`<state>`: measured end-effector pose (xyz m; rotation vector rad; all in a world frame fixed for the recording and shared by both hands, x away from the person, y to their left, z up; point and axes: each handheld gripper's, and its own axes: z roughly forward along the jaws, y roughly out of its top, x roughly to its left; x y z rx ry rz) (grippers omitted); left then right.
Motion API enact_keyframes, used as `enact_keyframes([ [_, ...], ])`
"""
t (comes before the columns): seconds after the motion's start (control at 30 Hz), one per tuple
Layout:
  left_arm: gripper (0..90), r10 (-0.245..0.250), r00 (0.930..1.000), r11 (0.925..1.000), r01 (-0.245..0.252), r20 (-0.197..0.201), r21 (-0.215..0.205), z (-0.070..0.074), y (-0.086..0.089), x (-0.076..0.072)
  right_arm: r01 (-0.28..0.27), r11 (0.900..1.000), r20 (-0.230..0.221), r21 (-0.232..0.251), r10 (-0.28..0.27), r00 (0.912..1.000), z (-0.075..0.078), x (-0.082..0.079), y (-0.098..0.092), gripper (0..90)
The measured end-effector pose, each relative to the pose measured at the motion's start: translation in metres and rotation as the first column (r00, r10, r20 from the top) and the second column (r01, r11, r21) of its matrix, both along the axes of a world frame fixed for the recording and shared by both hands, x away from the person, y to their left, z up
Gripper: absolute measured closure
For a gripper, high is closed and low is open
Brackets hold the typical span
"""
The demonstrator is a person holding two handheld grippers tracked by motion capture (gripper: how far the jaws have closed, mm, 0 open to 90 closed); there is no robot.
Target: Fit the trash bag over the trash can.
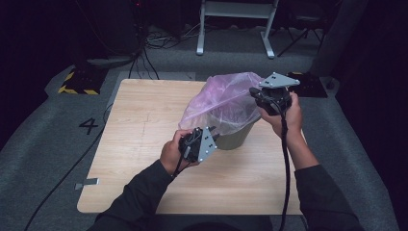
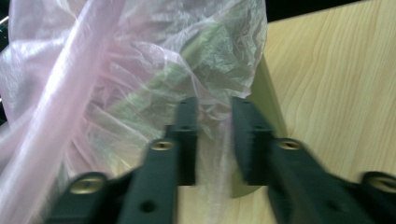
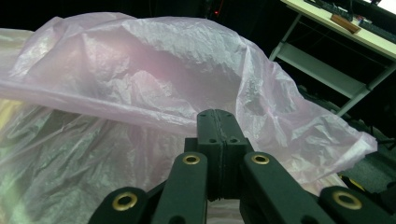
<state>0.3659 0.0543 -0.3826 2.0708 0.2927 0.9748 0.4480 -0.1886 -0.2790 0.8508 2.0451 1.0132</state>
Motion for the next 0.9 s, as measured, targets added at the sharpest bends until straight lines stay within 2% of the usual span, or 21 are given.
enact_keyframes([
  [0.03, 85.2, 0.001, 1.0, 1.0, -0.001, 0.001, -0.001, 0.0, 0.001, 0.001, 0.005, 1.0, 0.001, 0.002, -0.005, 1.0, 0.0, 0.0, -0.001, 90.0],
  [0.1, 90.0, -0.016, 0.9996, 0.9999, 0.016, -0.025, -0.004, 0.0, 0.005, 0.004, 0.014, 1.0, 0.003, -0.001, -0.014, 0.9999, 0.002, 0.001, -0.003, 90.0],
  [0.2, 90.0, -0.045, 0.997, 0.9988, 0.047, -0.062, 0.016, -0.002, 0.009, 0.007, 0.025, 1.0, 0.004, -0.004, -0.025, 0.9997, 0.002, 0.002, -0.005, 90.0],
  [0.27, 90.0, -0.053, 0.9962, 0.9978, 0.056, -0.07, 0.035, -0.004, 0.01, 0.006, 0.046, 0.999, 0.008, -0.016, -0.046, 0.9989, 0.003, 0.005, -0.009, 90.0],
  [0.43, 90.0, -0.095, 0.9906, 0.9878, 0.106, -0.099, 0.114, -0.011, 0.018, 0.005, 0.099, 0.995, -0.005, -0.015, -0.1, 0.995, 0.003, 0.015, -0.023, 89.8],
  [0.5, 90.0, -0.108, 0.9869, 0.9838, 0.124, -0.12, 0.13, -0.013, 0.021, 0.006, 0.137, 0.99, -0.008, -0.024, -0.137, 0.9906, 0.001, 0.026, -0.032, 89.5],
  [0.57, 90.0, -0.113, 0.9852, 0.9797, 0.132, -0.129, 0.151, -0.015, 0.025, 0.005, 0.148, 0.989, -0.013, -0.027, -0.148, 0.9888, 0.0, 0.031, -0.034, 89.3],
  [0.67, 90.0, -0.143, 0.9775, 0.9731, 0.168, -0.155, 0.158, -0.018, 0.03, 0.006, 0.171, 0.985, -0.018, -0.032, -0.171, 0.985, -0.005, 0.043, -0.04, 88.9],
  [0.7, 90.0, -0.155, 0.9756, 0.9742, 0.177, -0.155, 0.14, -0.018, 0.032, 0.005, 0.173, 0.985, -0.017, -0.03, -0.173, 0.9847, -0.007, 0.045, -0.041, 88.6],
  [0.73, 89.1, -0.175, 0.9718, 0.9785, 0.189, -0.159, 0.082, -0.016, 0.036, 0.005, 0.171, 0.985, -0.019, -0.012, -0.171, 0.9851, -0.007, 0.046, -0.043, 88.7],
  [0.77, 59.1, -0.18, 0.9663, 0.9833, 0.182, -0.184, -0.01, -0.012, 0.042, 0.003, 0.154, 0.988, -0.016, 0.025, -0.153, 0.9881, -0.008, 0.045, -0.044, 88.5],
  [0.8, 48.2, -0.18, 0.9663, 0.9833, 0.182, -0.184, -0.01, -0.012, 0.042, 0.003, 0.154, 0.988, -0.016, 0.025, -0.153, 0.9881, -0.008, 0.045, -0.044, 88.5],
  [0.83, 48.2, -0.186, 0.9666, 0.9822, 0.179, -0.176, -0.058, -0.01, 0.045, 0.001, 0.144, 0.989, -0.008, 0.032, -0.144, 0.9895, -0.007, 0.043, -0.044, 87.0],
  [0.9, 30.5, -0.211, 0.9619, 0.9709, 0.185, -0.174, -0.152, -0.002, 0.051, -0.009, 0.112, 0.993, 0.016, 0.048, -0.112, 0.9935, -0.004, 0.037, -0.042, 85.7],
])
